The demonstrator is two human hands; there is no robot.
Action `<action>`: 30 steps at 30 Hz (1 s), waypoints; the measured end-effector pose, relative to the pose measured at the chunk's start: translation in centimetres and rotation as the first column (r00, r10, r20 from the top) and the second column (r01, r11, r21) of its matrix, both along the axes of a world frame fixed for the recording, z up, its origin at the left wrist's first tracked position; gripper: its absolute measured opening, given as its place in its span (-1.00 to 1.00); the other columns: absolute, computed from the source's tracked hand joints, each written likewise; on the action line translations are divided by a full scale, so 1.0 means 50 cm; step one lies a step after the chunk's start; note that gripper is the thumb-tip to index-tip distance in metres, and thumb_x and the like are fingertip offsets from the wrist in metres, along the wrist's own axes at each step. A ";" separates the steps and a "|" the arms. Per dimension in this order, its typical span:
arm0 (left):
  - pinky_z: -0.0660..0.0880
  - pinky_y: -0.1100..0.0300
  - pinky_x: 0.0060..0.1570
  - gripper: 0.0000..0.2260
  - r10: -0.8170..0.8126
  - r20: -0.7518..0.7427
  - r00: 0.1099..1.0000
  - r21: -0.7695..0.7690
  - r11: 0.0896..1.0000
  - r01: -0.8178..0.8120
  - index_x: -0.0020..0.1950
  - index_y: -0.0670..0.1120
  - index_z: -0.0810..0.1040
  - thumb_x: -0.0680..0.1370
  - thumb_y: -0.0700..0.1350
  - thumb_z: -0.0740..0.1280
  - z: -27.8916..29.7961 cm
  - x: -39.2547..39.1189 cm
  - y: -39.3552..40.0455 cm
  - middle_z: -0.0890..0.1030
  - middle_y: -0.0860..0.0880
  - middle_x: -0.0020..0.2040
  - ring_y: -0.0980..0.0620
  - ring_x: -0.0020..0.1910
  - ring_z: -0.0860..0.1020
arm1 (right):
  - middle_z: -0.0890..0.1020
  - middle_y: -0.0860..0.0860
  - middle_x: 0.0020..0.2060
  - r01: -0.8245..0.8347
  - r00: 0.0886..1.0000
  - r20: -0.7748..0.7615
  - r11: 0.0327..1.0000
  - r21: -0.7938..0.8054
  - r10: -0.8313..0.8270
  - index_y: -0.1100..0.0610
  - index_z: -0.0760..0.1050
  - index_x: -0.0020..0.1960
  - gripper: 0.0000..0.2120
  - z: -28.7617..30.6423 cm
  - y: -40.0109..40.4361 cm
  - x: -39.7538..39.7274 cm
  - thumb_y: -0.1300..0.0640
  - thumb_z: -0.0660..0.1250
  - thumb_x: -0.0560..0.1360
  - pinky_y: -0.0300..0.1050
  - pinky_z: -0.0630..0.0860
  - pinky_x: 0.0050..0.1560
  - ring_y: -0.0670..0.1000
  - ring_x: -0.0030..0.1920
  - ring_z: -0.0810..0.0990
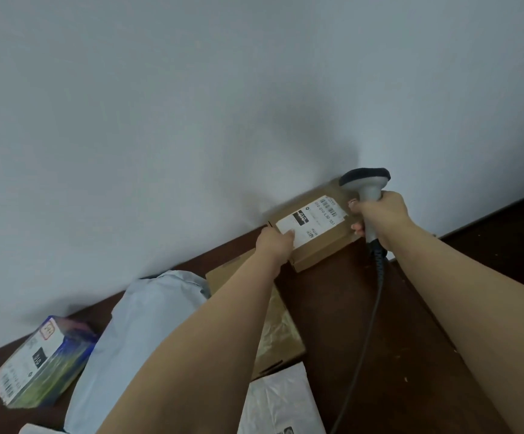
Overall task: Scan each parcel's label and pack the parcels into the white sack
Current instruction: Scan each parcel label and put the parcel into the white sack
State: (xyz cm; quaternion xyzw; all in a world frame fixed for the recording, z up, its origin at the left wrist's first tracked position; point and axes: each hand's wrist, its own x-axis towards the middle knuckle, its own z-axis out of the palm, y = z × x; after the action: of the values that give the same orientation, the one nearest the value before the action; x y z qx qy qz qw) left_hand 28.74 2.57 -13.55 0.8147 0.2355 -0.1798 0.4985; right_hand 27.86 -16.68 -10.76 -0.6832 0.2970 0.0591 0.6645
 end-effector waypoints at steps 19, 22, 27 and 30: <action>0.65 0.08 -0.16 -0.67 -0.205 0.010 0.979 -0.222 0.954 0.202 0.24 -0.19 0.54 0.53 -0.09 0.43 0.345 -0.329 0.345 0.64 -0.14 -0.01 -0.09 -0.11 0.63 | 0.50 0.11 -0.45 -0.080 0.949 0.308 0.997 0.001 0.075 0.19 0.46 -0.13 -0.84 0.274 0.254 -0.292 0.21 0.44 0.50 -0.12 0.47 -0.45 0.02 -0.56 0.47; 0.62 0.13 -0.14 -0.68 -0.236 -0.031 0.971 -0.266 0.939 0.220 0.21 -0.26 0.56 0.52 -0.14 0.44 0.378 -0.443 0.467 0.65 -0.16 0.01 -0.07 -0.07 0.64 | 0.49 0.13 -0.47 -0.164 0.941 0.303 0.986 0.011 0.154 0.26 0.49 -0.09 -0.88 0.324 0.350 -0.390 0.26 0.43 0.49 -0.18 0.44 -0.51 -0.01 -0.59 0.43; 0.58 0.04 0.11 -0.74 -0.183 0.005 0.983 -0.292 0.940 0.177 0.17 -0.23 0.60 0.51 -0.19 0.43 0.411 -0.623 0.665 0.67 -0.16 0.11 -0.10 0.14 0.62 | 0.51 0.11 -0.44 -0.355 0.889 0.313 0.935 0.015 0.333 0.26 0.45 -0.14 -0.88 0.401 0.527 -0.546 0.32 0.40 0.50 -0.19 0.44 -0.49 0.00 -0.54 0.41; 0.52 -0.12 0.21 -0.72 0.040 0.084 0.996 -0.318 0.948 -0.011 0.16 -0.28 0.56 0.49 -0.24 0.45 0.406 -0.704 0.767 0.66 -0.23 0.08 -0.18 0.13 0.62 | 0.50 0.13 -0.36 -0.383 0.869 0.347 0.924 0.016 0.354 0.27 0.45 -0.06 -0.89 0.441 0.622 -0.615 0.28 0.39 0.52 -0.14 0.50 -0.43 0.01 -0.52 0.44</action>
State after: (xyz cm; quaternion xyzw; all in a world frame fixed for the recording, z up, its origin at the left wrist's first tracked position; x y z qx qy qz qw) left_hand -6.49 40.92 6.73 0.7283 0.1915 -0.1721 0.6351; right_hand -2.88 14.40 11.27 -0.6984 0.0401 0.0795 0.7101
